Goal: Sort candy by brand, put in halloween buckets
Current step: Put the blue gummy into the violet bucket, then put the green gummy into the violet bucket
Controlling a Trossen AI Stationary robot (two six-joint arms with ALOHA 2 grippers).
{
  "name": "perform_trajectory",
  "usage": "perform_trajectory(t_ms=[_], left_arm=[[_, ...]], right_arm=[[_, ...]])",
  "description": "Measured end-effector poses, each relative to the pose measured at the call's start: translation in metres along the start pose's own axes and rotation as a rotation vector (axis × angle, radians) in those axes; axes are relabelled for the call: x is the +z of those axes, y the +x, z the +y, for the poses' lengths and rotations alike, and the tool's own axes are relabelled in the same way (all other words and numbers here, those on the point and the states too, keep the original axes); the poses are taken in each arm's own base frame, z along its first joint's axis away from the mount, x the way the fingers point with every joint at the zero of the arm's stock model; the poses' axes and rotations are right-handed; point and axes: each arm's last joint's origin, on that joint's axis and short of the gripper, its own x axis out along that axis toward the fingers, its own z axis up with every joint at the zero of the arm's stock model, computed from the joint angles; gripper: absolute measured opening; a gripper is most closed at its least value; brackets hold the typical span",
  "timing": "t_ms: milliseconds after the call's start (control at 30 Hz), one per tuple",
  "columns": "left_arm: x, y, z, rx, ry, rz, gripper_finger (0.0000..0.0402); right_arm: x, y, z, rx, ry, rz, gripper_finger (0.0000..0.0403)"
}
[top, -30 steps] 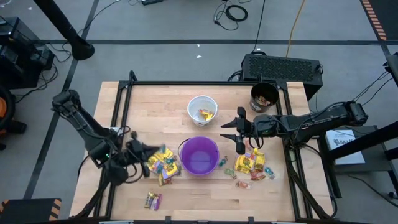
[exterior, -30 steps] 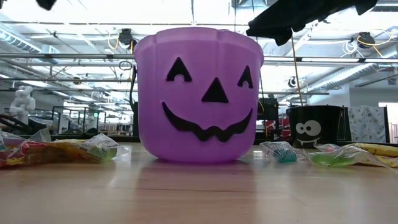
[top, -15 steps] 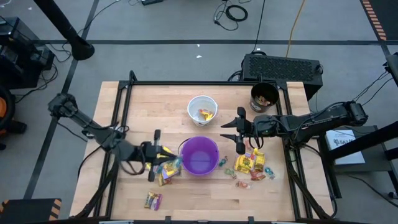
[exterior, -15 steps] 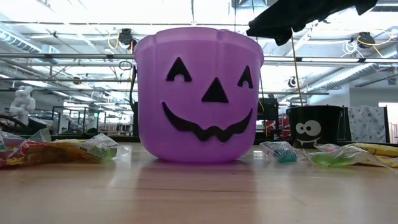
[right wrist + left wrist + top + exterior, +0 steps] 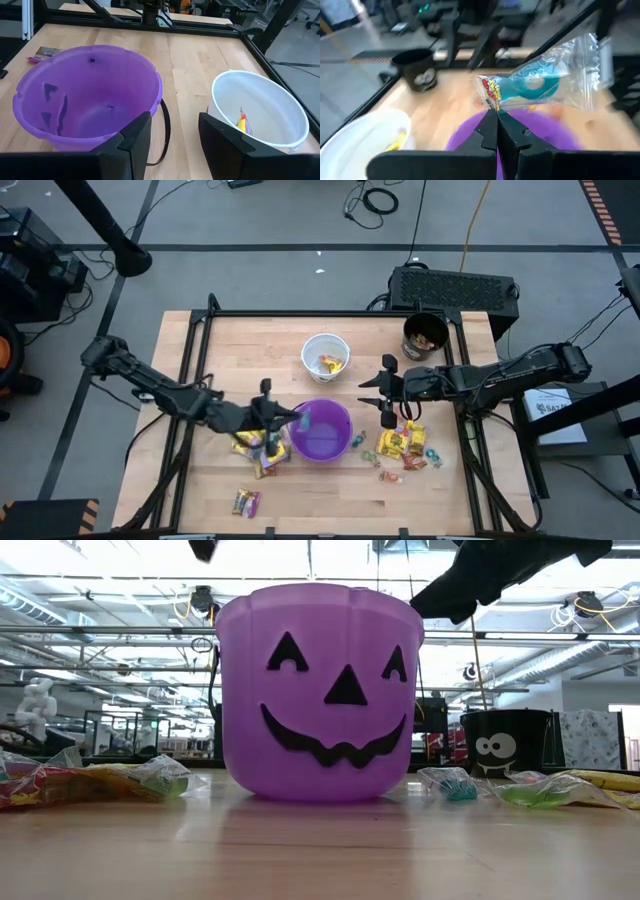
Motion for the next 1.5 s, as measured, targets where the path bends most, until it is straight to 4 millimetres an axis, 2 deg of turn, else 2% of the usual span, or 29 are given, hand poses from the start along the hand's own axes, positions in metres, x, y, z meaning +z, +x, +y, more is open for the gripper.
perform_trajectory(t_ms=[100, 200, 400, 533, 600, 700, 800, 933, 1133, 1367, 1500], left_arm=[[-0.007, 0.011, 0.004, -0.018, 0.01, 0.045, 0.0017], [-0.008, 0.015, 0.008, -0.062, -0.03, 0.057, 0.0051], [-0.015, 0.018, 0.017, -0.008, -0.059, 0.124, 0.013], [-0.012, 0.018, 0.017, -0.005, -0.061, 0.108, 0.0165], [-0.004, 0.014, 0.017, -0.007, -0.062, 0.089, 0.0171], [0.011, 0.004, 0.017, -0.017, -0.062, 0.067, 0.0172], [0.012, -0.009, 0.018, -0.029, -0.033, 0.11, 0.0172], [0.013, -0.02, 0.022, 0.017, -0.01, 0.132, 0.0173], [0.011, -0.023, 0.024, 0.056, 0.002, 0.154, 0.0173], [0.011, -0.023, 0.024, 0.057, 0.002, 0.157, 0.0173], [0.011, -0.023, 0.024, 0.057, 0.002, 0.157, 0.0173]], right_arm=[[0.0, 0.0, 0.0, -0.001, 0.0, 0.0, 0.0157], [0.0, 0.0, 0.0, -0.002, 0.0, 0.0, 0.0157], [0.0, 0.0, 0.0, -0.007, -0.01, 0.0, 0.0157], [0.0, -0.002, -0.001, -0.006, 0.013, 0.001, 0.0157], [0.002, -0.008, 0.0, 0.015, 0.054, 0.033, 0.0157], [0.011, -0.028, 0.005, 0.046, 0.148, 0.135, 0.0157], [0.014, -0.043, 0.017, 0.032, 0.239, 0.211, 0.0157], [0.008, -0.047, 0.039, 0.045, 0.26, 0.235, 0.0157], [-0.023, -0.031, 0.076, 0.052, 0.302, 0.394, 0.0157], [-0.059, 0.003, 0.12, 0.034, 0.307, 0.517, 0.0157], [-0.078, 0.024, 0.135, 0.018, 0.312, 0.545, 0.0157]])
